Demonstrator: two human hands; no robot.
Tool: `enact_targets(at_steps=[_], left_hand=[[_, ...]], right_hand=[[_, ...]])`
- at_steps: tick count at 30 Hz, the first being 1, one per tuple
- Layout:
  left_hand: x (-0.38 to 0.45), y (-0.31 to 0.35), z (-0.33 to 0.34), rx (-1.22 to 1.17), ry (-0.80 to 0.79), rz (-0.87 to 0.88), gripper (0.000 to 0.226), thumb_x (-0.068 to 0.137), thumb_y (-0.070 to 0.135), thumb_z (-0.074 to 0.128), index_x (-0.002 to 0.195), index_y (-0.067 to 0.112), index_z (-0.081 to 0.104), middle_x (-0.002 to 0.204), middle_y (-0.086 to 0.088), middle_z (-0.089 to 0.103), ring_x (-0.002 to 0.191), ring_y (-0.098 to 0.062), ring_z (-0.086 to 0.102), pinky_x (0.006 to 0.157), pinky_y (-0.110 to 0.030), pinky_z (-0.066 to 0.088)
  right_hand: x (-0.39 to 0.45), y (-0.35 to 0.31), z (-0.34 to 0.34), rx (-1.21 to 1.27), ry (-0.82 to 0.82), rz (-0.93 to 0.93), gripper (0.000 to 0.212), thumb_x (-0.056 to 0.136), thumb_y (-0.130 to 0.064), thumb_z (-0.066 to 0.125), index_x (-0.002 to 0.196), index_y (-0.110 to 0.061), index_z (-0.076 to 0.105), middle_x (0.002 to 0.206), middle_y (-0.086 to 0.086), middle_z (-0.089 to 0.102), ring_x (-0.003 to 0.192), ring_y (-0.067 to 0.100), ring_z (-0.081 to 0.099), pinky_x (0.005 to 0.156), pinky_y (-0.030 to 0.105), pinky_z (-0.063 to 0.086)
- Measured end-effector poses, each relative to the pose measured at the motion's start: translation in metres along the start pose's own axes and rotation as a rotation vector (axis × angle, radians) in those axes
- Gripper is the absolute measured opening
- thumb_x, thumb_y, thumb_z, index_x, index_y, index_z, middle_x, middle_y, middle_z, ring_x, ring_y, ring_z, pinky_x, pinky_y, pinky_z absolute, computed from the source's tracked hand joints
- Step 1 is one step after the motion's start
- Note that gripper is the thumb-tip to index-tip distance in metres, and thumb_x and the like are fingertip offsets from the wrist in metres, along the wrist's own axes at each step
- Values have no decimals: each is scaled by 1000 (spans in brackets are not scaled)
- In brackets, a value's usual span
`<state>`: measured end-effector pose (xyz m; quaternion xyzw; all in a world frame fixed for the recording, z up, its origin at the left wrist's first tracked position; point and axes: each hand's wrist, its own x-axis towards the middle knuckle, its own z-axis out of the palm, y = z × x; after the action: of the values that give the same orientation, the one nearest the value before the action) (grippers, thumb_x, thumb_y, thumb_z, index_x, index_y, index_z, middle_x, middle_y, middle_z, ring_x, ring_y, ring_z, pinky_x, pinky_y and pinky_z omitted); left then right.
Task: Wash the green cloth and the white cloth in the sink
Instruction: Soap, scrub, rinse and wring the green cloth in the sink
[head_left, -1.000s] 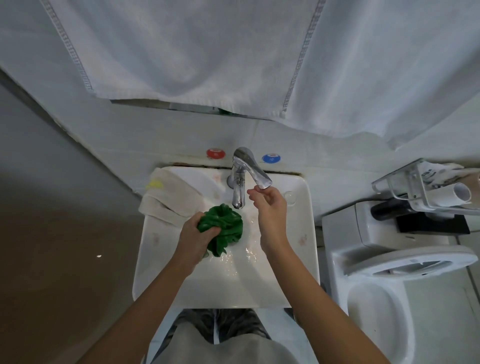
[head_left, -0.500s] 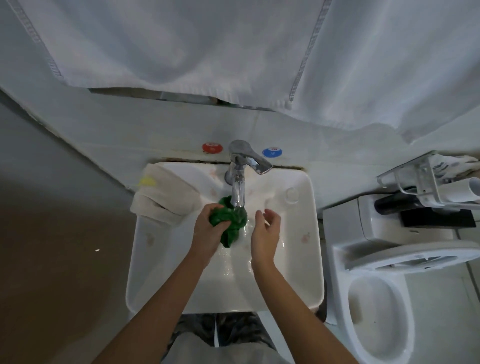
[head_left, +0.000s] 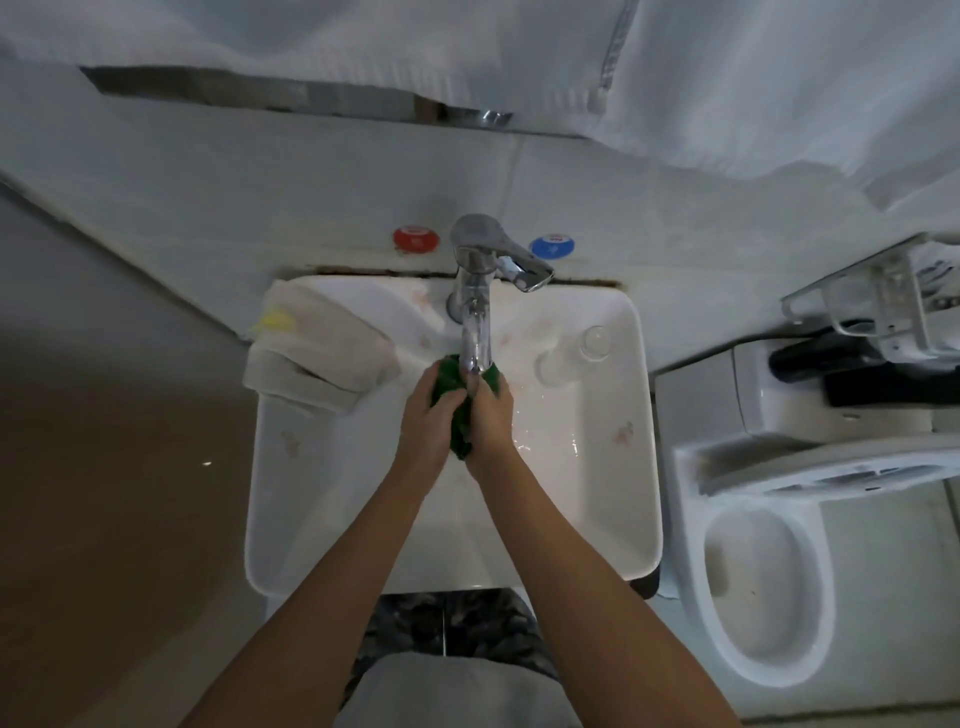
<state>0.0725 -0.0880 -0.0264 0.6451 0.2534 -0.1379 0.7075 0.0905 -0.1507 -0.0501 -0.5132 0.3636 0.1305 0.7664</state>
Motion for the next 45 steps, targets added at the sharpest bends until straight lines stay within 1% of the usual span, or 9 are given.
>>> enact_targets(at_steps=[3, 11, 16, 20, 24, 27, 33, 36, 45], left_hand=[[3, 1, 6, 352, 201, 101, 26, 94, 33, 49, 115, 22, 59, 102, 3, 66, 93, -17, 62, 81, -32, 50], [16, 8, 21, 668, 279, 137, 32, 93, 35, 49, 81, 7, 58, 73, -8, 62, 68, -25, 60, 57, -28, 37], [9, 8, 24, 557, 276, 161, 26, 96, 20, 44, 78, 5, 55, 64, -2, 52, 63, -22, 52, 49, -25, 31], [10, 8, 21, 334, 138, 28, 19, 95, 26, 51, 100, 9, 49, 82, -2, 58, 77, -22, 60, 64, -33, 50], [7, 14, 16, -51, -49, -217, 32, 95, 30, 52, 123, 17, 47, 110, -3, 61, 97, -20, 62, 81, -37, 55], [9, 15, 15, -127, -4, -214, 26, 94, 31, 51, 114, 20, 62, 110, -6, 67, 99, -25, 66, 88, -44, 54], [-1, 13, 24, -3, 82, -105, 20, 95, 36, 49, 104, 26, 64, 96, 1, 70, 92, -19, 66, 78, -37, 55], [-4, 8, 27, 17, 138, -96, 21, 93, 40, 51, 103, 23, 59, 92, 0, 68, 86, -20, 67, 70, -37, 55], [-4, 3, 26, 205, 324, 11, 39, 94, 29, 53, 58, 14, 54, 56, -2, 58, 53, -15, 55, 51, -22, 41]], right_hand=[[-1, 1, 6, -155, 59, -87, 9, 73, -24, 57, 79, -17, 56, 77, 6, 59, 74, 24, 58, 72, 43, 53], [-1, -16, 1, -334, 183, -176, 29, 77, -18, 50, 48, -21, 47, 55, 5, 48, 60, 21, 44, 58, 38, 40], [0, -15, -7, -418, 229, -275, 43, 96, -24, 48, 55, -17, 41, 55, 2, 47, 58, 19, 44, 62, 39, 43], [-4, -14, -11, -332, 207, -299, 34, 99, -26, 47, 66, -18, 46, 67, 3, 52, 67, 18, 51, 73, 42, 51], [-9, -19, -14, -138, 123, -192, 12, 95, -14, 52, 92, -20, 61, 103, 13, 64, 99, 31, 62, 93, 50, 52], [-14, -22, -13, 123, 26, 64, 33, 79, -9, 56, 109, -22, 65, 111, 15, 65, 105, 37, 62, 92, 51, 52], [-14, -16, -8, -385, 36, -254, 16, 90, -21, 48, 85, -20, 64, 80, 0, 65, 79, 18, 64, 77, 42, 55], [-14, -15, -6, -454, 76, -172, 20, 95, -32, 48, 94, -15, 59, 83, 0, 64, 77, 16, 63, 72, 38, 55], [-15, -16, -10, -459, 111, -164, 42, 92, -26, 51, 53, -11, 50, 52, 5, 50, 54, 19, 47, 54, 33, 40]])
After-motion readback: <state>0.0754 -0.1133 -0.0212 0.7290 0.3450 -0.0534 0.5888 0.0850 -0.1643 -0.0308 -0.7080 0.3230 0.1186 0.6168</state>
